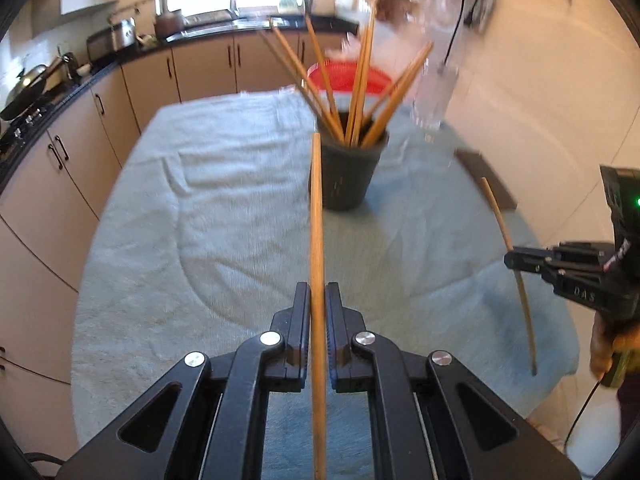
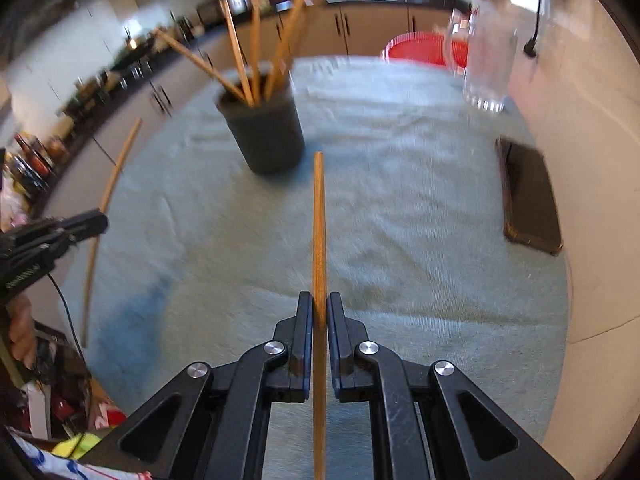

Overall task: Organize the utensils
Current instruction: 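Raise both chopsticks upright and lower them into the black holder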

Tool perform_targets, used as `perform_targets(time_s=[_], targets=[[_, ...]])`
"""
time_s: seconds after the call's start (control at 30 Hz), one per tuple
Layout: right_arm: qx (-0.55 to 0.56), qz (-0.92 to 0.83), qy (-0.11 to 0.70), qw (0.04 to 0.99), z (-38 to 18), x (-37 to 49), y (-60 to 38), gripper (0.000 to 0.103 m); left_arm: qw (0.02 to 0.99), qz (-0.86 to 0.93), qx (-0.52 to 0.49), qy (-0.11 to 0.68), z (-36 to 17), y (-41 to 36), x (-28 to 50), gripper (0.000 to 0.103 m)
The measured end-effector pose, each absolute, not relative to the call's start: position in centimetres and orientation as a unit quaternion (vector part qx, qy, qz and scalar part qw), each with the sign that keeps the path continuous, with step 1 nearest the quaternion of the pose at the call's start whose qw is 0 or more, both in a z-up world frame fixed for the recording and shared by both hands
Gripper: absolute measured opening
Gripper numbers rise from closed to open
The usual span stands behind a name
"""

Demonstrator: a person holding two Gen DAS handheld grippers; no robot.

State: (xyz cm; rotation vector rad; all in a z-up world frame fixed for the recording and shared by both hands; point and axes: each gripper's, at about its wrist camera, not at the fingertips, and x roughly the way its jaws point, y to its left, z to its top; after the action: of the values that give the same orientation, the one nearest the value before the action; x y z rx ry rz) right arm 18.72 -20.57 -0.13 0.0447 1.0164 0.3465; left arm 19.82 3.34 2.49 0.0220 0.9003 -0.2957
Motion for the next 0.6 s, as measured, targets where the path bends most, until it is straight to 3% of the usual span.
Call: perform_targets(time_s=[0.6], targets=[[0.129,0.183,0.23,0.947,12.0,24.0,-18.8,0.007,0.964,-0.085,-0.13,0.214,13.5,2.6,25.9,0.007]])
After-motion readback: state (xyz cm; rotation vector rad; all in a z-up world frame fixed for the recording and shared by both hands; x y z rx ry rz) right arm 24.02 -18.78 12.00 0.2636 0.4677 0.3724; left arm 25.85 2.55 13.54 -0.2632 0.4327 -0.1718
